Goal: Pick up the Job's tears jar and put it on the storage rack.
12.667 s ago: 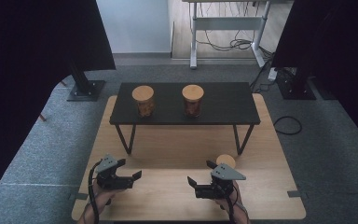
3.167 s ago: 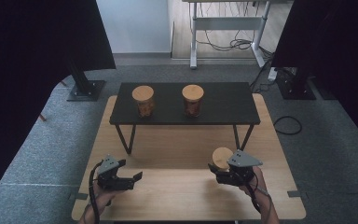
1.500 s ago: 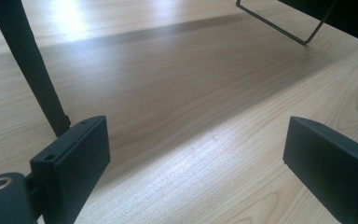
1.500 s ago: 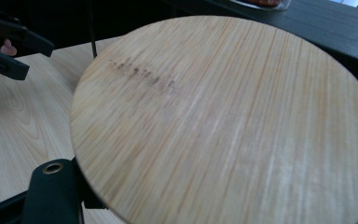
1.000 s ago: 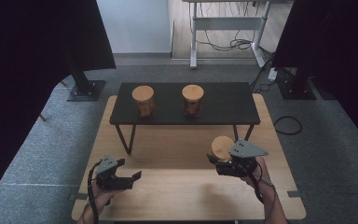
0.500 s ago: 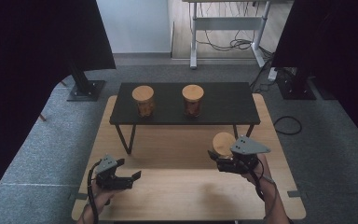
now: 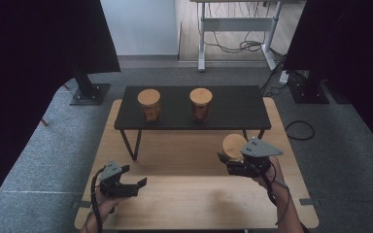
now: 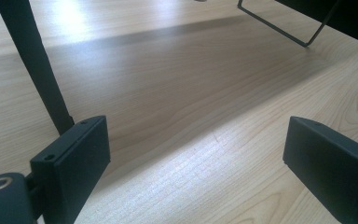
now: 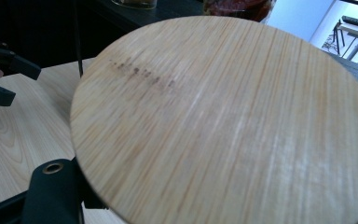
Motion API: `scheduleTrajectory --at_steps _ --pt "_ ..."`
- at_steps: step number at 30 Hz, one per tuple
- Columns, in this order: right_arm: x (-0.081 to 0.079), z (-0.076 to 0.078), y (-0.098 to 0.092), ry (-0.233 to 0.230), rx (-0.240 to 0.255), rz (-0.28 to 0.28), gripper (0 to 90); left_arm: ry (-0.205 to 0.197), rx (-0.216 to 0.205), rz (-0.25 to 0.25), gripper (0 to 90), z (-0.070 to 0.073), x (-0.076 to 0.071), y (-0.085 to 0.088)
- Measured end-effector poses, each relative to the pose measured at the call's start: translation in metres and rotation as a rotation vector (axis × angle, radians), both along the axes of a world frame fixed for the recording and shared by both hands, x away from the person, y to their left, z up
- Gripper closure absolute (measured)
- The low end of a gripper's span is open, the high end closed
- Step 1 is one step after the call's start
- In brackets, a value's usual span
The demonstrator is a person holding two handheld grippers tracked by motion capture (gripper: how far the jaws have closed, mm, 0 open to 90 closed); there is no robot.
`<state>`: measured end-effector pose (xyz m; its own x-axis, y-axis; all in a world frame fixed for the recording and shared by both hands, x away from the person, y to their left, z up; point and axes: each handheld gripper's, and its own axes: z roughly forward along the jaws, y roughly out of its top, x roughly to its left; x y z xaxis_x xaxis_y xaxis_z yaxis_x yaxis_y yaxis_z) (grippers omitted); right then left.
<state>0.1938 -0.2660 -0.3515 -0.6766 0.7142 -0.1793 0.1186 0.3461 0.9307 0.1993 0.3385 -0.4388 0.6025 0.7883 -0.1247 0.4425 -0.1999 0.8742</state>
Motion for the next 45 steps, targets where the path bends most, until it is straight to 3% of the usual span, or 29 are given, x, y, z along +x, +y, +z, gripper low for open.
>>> scheduleTrajectory --at_steps 45 --pt "0.016 0.024 0.0 -0.025 -0.011 0.009 24.9 -0.003 0.004 0.008 6.7 0.0 -0.001 0.001"
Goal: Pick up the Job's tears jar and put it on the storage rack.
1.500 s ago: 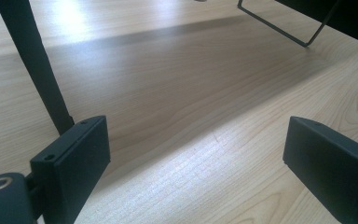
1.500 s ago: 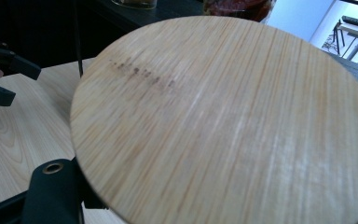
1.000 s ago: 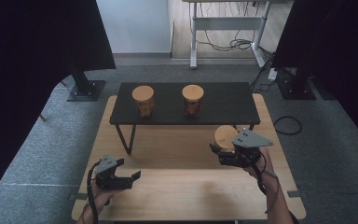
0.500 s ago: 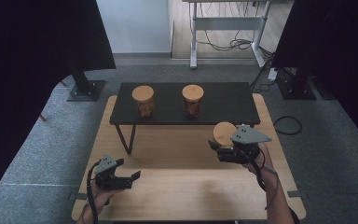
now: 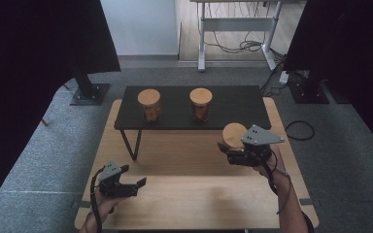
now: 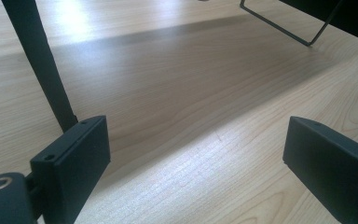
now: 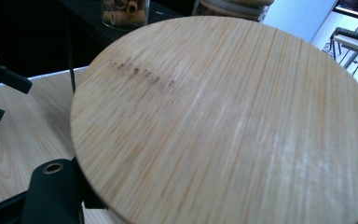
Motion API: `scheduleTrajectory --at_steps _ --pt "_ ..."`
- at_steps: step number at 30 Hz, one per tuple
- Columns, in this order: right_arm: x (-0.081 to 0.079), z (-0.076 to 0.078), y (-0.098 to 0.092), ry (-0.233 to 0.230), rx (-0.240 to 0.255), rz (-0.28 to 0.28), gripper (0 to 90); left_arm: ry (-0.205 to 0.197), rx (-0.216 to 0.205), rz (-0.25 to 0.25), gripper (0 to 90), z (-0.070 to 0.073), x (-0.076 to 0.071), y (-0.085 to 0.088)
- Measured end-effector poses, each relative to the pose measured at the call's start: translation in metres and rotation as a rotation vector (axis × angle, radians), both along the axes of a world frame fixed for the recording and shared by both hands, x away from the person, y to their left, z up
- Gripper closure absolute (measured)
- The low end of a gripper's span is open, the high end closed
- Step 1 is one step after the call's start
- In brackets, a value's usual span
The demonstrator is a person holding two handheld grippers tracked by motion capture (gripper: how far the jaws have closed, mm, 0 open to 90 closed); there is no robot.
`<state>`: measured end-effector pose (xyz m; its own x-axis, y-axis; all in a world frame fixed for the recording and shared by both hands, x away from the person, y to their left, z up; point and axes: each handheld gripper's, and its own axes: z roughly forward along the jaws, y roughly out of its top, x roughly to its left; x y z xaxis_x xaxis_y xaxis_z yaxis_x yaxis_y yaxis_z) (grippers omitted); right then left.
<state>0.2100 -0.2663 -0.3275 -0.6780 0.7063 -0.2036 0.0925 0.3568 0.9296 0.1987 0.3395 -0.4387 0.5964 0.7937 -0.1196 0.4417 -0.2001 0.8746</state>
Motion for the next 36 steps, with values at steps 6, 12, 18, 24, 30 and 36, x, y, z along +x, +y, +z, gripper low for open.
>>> scheduleTrajectory --at_steps 6,12,18,24,30,36 --pt "0.002 0.003 0.0 -0.004 -0.001 0.004 24.9 0.0 -0.004 0.002 6.6 0.0 0.0 0.0" --pt "0.004 0.006 0.0 -0.007 -0.002 0.003 24.9 0.002 -0.004 0.002 6.7 0.0 0.001 0.001" --pt "0.008 0.006 -0.001 -0.003 -0.001 -0.002 24.9 0.007 -0.009 0.005 6.7 -0.001 0.002 0.002" --pt "0.013 0.009 -0.002 -0.003 0.004 -0.006 24.9 0.013 -0.011 0.009 6.7 -0.003 0.004 0.002" --pt "0.019 0.015 -0.001 -0.007 -0.005 -0.01 24.9 0.017 -0.012 0.014 6.7 -0.003 0.005 0.003" --pt "0.024 0.019 0.0 -0.006 -0.004 -0.018 24.9 0.016 -0.011 0.013 6.7 -0.003 0.005 0.002"
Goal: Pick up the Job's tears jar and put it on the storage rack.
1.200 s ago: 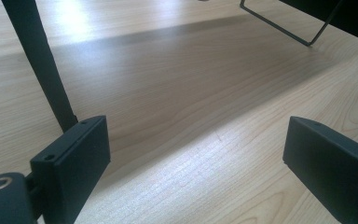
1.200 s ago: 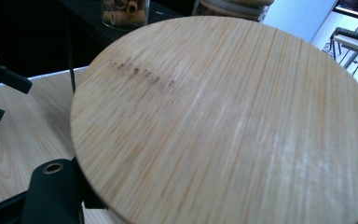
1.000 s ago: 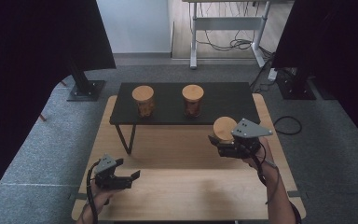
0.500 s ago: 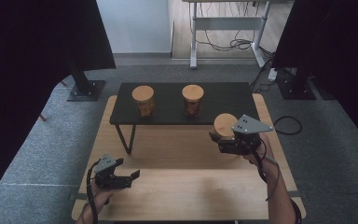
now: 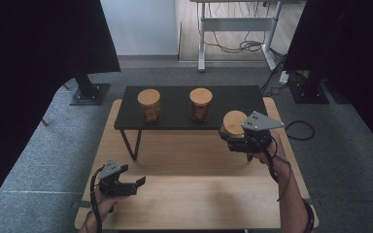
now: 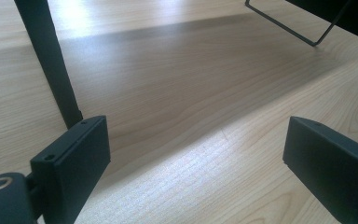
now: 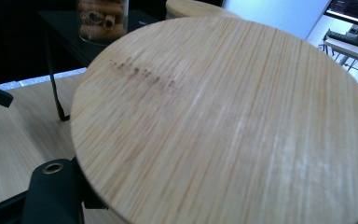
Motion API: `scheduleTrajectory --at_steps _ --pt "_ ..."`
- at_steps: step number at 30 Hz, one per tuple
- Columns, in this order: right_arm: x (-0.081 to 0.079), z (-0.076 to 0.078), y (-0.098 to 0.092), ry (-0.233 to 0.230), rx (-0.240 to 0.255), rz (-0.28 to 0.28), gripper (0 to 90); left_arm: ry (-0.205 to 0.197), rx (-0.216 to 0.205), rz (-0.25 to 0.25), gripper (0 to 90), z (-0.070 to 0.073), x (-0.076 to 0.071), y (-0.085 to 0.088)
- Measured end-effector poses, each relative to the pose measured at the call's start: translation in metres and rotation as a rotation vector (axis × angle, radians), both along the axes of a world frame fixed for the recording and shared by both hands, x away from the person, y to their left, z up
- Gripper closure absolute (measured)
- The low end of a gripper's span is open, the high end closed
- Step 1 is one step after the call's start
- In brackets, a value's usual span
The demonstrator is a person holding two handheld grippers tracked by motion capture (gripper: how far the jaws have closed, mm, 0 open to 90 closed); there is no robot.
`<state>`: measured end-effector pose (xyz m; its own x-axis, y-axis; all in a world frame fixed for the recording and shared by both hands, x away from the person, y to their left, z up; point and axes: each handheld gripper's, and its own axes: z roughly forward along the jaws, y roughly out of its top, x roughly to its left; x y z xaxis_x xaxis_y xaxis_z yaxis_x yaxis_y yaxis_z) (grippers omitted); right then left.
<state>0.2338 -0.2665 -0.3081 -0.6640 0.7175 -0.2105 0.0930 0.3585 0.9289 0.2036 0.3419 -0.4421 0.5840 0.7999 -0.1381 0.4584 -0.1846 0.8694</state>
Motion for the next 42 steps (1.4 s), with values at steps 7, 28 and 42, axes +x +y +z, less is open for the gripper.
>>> scheduleTrajectory --at_steps 7,28,42 --pt "0.006 0.003 0.001 0.007 -0.002 -0.011 24.9 -0.001 0.005 -0.004 6.7 0.001 -0.001 0.0" --pt "0.029 0.009 0.007 0.025 0.01 -0.049 24.9 -0.003 0.0 0.005 6.7 0.001 -0.001 0.003" --pt "0.045 0.009 0.005 0.037 0.023 -0.059 24.9 0.005 0.007 0.012 6.7 0.0 0.001 0.004"
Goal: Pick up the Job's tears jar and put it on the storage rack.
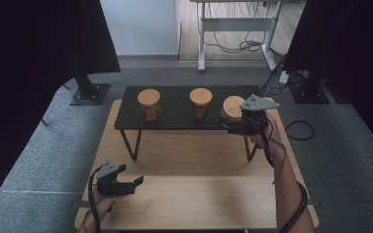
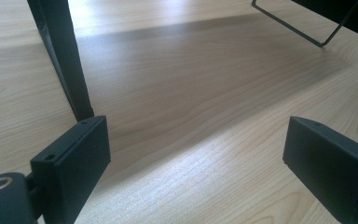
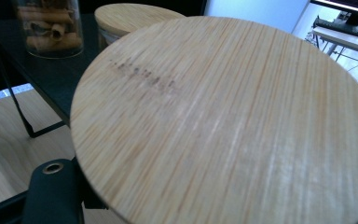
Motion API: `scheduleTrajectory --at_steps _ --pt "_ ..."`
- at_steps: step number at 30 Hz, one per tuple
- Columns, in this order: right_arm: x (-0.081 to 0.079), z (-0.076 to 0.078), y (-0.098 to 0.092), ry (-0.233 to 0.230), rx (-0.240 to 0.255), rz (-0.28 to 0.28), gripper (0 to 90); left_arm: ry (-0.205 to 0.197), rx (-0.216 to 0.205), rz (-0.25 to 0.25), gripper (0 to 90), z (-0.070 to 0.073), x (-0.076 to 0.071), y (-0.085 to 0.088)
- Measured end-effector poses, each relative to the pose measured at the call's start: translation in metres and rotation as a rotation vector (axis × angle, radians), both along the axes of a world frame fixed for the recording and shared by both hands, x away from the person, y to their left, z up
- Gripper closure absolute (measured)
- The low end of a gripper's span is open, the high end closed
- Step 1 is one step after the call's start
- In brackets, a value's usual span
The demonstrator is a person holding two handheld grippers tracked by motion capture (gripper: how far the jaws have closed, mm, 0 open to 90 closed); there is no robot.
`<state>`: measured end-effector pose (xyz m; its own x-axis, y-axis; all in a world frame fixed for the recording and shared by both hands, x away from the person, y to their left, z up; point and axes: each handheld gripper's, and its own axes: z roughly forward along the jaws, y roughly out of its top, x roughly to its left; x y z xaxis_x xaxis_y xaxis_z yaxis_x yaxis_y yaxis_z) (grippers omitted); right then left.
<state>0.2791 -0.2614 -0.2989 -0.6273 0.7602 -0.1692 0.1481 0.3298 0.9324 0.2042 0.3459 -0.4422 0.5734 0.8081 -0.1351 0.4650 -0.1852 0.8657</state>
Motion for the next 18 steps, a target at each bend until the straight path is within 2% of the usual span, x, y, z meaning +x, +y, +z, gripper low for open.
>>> scheduleTrajectory --at_steps 11,18 --pt "0.013 -0.003 0.004 0.008 0.015 -0.012 24.9 -0.003 -0.003 0.009 6.7 0.0 -0.001 0.002" --pt "0.02 0.0 0.002 0.016 0.024 -0.04 24.9 0.001 0.001 0.008 6.6 0.0 0.0 0.001"
